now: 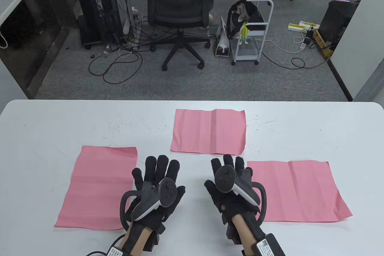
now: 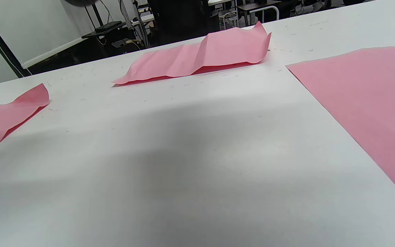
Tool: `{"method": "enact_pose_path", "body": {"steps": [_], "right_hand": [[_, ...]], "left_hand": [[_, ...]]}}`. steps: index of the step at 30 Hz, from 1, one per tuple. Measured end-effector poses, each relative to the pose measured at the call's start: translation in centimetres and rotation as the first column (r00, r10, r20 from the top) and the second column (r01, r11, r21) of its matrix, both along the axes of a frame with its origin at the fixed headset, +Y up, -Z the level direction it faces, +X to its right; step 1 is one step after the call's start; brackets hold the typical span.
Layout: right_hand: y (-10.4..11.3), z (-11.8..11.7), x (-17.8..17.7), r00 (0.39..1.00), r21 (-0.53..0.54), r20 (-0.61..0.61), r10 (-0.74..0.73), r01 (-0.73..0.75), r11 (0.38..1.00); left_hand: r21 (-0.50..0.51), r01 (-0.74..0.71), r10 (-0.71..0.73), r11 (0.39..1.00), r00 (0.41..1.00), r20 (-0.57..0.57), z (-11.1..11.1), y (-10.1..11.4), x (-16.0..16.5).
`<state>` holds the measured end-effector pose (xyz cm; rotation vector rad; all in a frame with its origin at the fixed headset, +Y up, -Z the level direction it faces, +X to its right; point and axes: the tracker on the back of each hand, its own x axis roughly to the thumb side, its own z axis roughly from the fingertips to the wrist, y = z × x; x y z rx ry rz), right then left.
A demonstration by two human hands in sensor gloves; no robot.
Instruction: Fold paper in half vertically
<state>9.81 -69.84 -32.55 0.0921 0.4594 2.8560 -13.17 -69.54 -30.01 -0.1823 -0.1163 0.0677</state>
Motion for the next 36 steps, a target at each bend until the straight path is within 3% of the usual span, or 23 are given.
{"method": "enact_pose_path", "body": {"steps": [15,19,23,28,36], "right_hand": [[-0.3,-0.3,0.8,1.000,-0.027,0.006,-0.027,0.027,0.999],[-0.7,-0.8,4.9,0.995,-0.039,0.094,-0.041,0.045,0.998],[-2.2,-1.2,11.2,0.977,-0.130,0.209,-0.031,0.059,0.990],[-4.4,-0.5,18.3,0.938,-0.221,0.335,0.088,-0.012,0.975],[-7.7,0.0,23.2,0.903,-0.315,0.428,0.047,0.100,0.944]], "left_hand": [[-0.036,-0.019,0.019,0.999,1.000,0.001,-0.4,-0.6,-0.4],[-0.064,-0.039,0.038,0.997,0.999,-0.005,-0.7,-1.0,-0.7],[-0.093,-0.053,0.053,0.994,0.999,-0.005,-1.0,-1.6,-0.8],[-0.107,-0.034,0.034,0.994,0.999,-0.002,-1.1,-2.0,-0.6],[-0.120,-0.021,0.020,0.993,1.000,-0.004,-1.2,-2.2,-0.6]]}}
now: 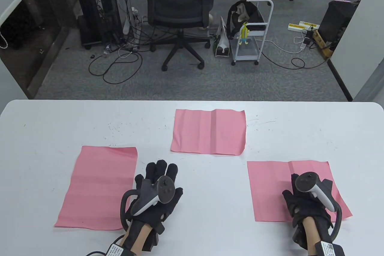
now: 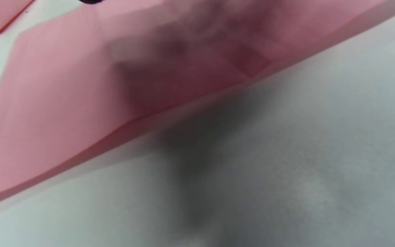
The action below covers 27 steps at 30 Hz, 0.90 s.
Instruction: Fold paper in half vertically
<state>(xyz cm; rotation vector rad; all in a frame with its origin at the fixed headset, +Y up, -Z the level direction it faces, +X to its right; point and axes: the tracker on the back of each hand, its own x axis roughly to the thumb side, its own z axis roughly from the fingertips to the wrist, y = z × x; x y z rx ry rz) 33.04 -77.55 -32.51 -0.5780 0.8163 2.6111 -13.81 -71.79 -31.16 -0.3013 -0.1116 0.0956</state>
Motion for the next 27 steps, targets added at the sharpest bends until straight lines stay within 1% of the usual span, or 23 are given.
{"method": "enact_pose_path", "body": {"steps": [4,10,21,24,27], "right_hand": [[-1.5,0.2,0.3,1.000,-0.059,-0.009,-0.008,0.007,0.998],[-2.6,0.3,0.5,1.000,-0.089,-0.011,-0.014,0.013,0.996],[-2.8,0.6,0.4,0.999,-0.074,-0.004,-0.051,0.050,0.996],[-2.7,0.7,0.0,0.998,-0.080,-0.008,-0.056,0.056,0.995],[-2.8,0.8,-1.3,0.998,-0.083,-0.023,-0.051,0.049,0.995]], "left_hand": [[-0.007,-0.006,0.006,1.000,1.000,-0.007,-0.1,-0.1,-0.2],[-0.017,-0.003,0.003,1.000,1.000,-0.012,-0.2,-0.2,-0.4],[-0.024,0.006,-0.006,1.000,1.000,-0.008,-0.2,-0.2,-0.2],[-0.027,0.004,-0.004,1.000,1.000,-0.009,-0.2,-0.3,-0.2],[-0.031,0.003,-0.003,1.000,1.000,-0.010,-0.2,-0.3,-0.3]]}}
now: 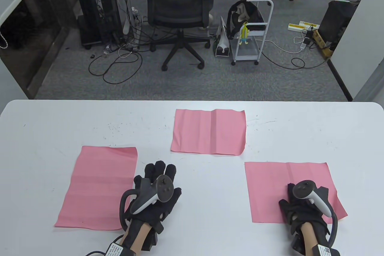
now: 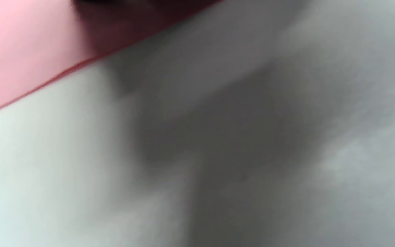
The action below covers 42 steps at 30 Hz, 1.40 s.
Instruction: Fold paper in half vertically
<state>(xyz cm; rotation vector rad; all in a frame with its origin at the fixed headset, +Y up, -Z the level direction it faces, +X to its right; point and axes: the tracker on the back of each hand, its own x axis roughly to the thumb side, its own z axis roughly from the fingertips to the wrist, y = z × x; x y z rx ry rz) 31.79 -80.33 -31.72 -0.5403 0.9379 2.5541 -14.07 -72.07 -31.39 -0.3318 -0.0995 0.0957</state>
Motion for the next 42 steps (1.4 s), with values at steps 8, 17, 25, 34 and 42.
{"method": "enact_pose_path", "body": {"steps": [8,17,25,34,42], "right_hand": [[-0.1,0.2,-5.8,0.996,-0.005,-0.086,0.024,-0.024,1.000],[-0.2,0.2,-13.9,0.986,-0.009,-0.158,0.051,-0.054,0.999],[0.0,-0.1,-19.8,0.980,-0.017,-0.182,0.083,-0.088,0.996],[0.0,0.4,-25.3,0.963,0.003,-0.229,0.141,-0.145,0.989],[0.0,0.6,-25.4,0.951,0.031,-0.243,0.189,-0.187,0.982]], "left_hand": [[-0.005,0.003,-0.003,1.000,1.000,0.010,0.0,-0.1,0.2],[-0.018,-0.017,0.017,1.000,1.000,0.024,0.0,-0.3,0.3],[-0.043,-0.008,0.010,0.999,0.999,0.044,0.1,-0.7,0.9],[-0.083,0.034,-0.028,0.996,0.998,0.065,0.1,-1.9,1.7],[-0.136,0.112,-0.096,0.984,0.988,0.121,0.4,-4.2,3.6]]}}
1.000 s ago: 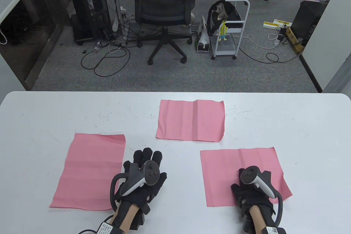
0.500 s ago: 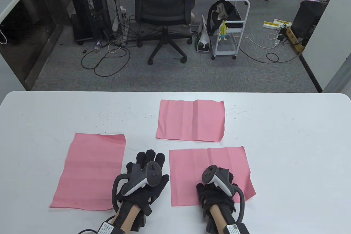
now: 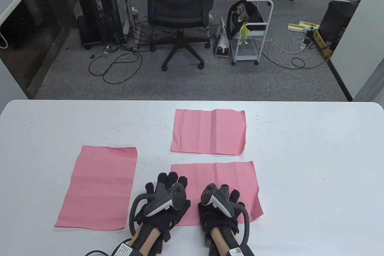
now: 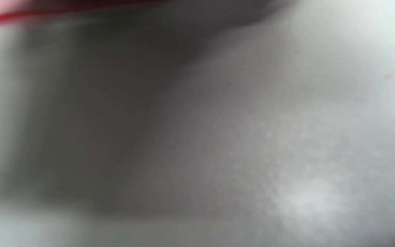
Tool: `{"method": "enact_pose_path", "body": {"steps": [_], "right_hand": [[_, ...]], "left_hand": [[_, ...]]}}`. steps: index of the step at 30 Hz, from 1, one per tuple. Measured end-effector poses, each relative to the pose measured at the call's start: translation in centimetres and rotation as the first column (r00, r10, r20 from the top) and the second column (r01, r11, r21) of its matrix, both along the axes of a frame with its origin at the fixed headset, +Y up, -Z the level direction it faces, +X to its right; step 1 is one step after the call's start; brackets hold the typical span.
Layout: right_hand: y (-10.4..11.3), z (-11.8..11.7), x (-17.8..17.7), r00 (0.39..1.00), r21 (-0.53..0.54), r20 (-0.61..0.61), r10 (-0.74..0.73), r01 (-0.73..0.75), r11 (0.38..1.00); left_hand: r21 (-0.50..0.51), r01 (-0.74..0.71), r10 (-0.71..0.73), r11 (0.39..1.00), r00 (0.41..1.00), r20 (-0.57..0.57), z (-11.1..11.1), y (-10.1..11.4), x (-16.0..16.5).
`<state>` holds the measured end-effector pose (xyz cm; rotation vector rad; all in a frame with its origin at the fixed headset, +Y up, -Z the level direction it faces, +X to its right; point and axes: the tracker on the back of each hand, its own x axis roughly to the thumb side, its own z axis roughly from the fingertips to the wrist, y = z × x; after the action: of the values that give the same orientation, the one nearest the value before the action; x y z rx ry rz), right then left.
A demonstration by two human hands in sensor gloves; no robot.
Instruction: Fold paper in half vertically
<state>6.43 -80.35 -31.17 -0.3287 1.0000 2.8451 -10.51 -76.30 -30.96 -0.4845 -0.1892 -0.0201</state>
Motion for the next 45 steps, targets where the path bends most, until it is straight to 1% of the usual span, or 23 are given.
{"method": "enact_pose_path", "body": {"steps": [7,12,14,15,18,25,28,29,31,32,33,34,35,37,40,41,43,45], "right_hand": [[0.0,0.0,0.0,1.000,0.015,-0.015,0.018,-0.018,1.000],[0.0,0.0,0.0,0.999,0.023,-0.022,0.031,-0.031,0.999],[0.0,0.1,0.0,0.999,0.025,-0.026,0.038,-0.038,0.999],[0.1,0.1,0.0,0.999,0.026,-0.028,0.040,-0.039,0.999],[0.1,0.1,-0.1,0.999,0.027,-0.030,0.044,-0.043,0.999],[0.1,0.2,-0.1,0.999,0.024,-0.030,0.045,-0.044,0.999],[0.4,0.1,0.1,0.999,0.030,-0.030,0.031,-0.030,0.999],[0.9,0.0,0.5,0.999,0.050,-0.030,0.011,-0.010,0.999],[2.7,-0.3,1.7,0.999,0.121,-0.019,-0.026,0.028,0.992],[3.4,-0.5,2.2,1.000,0.146,-0.009,-0.030,0.031,0.989],[4.5,-0.9,3.3,1.000,0.183,-0.001,-0.023,0.022,0.983],[5.4,-1.5,4.4,1.000,0.203,0.012,-0.013,0.010,0.979],[5.8,-1.8,5.1,1.000,0.206,0.026,-0.013,0.007,0.979],[6.8,-3.3,7.7,0.997,0.213,0.076,-0.035,0.018,0.977],[6.8,-5.5,10.9,0.990,0.183,0.139,-0.040,0.014,0.983],[6.4,-6.2,12.0,0.984,0.156,0.172,-0.049,0.022,0.988],[5.3,-7.3,13.4,0.977,0.111,0.193,-0.088,0.068,0.992],[4.0,-8.1,14.4,0.973,0.042,0.211,-0.097,0.090,0.995]], "left_hand": [[-0.085,0.041,-0.039,0.995,0.999,0.025,0.0,-3.0,0.8],[-0.114,0.068,-0.067,0.991,0.998,0.013,-0.3,-4.2,0.3],[-0.147,0.041,-0.040,0.988,0.999,0.012,-0.4,-4.6,0.1],[-0.163,0.030,-0.029,0.986,1.000,0.008,-0.4,-4.7,0.0],[-0.146,0.061,-0.058,0.987,0.998,0.019,-0.4,-4.7,0.1],[-0.153,0.056,-0.054,0.987,0.998,0.018,-0.3,-4.6,0.2],[-0.158,0.053,-0.051,0.986,0.999,0.018,-0.3,-4.6,0.1],[-0.160,0.051,-0.049,0.986,0.999,0.018,-0.3,-4.6,0.1],[-0.165,0.048,-0.046,0.985,0.999,0.017,-0.3,-4.6,0.1],[-0.165,0.047,-0.045,0.985,0.999,0.017,-0.3,-4.6,0.1],[-0.164,0.048,-0.046,0.985,0.999,0.018,-0.3,-4.6,0.1],[-0.163,0.048,-0.046,0.985,0.999,0.018,-0.3,-4.6,0.1],[-0.164,0.048,-0.045,0.985,0.999,0.018,-0.3,-4.6,0.1],[-0.166,0.048,-0.046,0.985,0.999,0.019,-0.3,-4.6,0.1],[-0.167,0.048,-0.045,0.985,0.999,0.019,-0.3,-4.6,0.1],[-0.168,0.046,-0.043,0.985,0.999,0.018,-0.3,-4.6,0.1],[-0.167,0.045,-0.042,0.985,0.999,0.018,-0.3,-4.6,0.1],[-0.169,0.044,-0.042,0.985,0.999,0.018,-0.3,-4.6,0.1]]}}
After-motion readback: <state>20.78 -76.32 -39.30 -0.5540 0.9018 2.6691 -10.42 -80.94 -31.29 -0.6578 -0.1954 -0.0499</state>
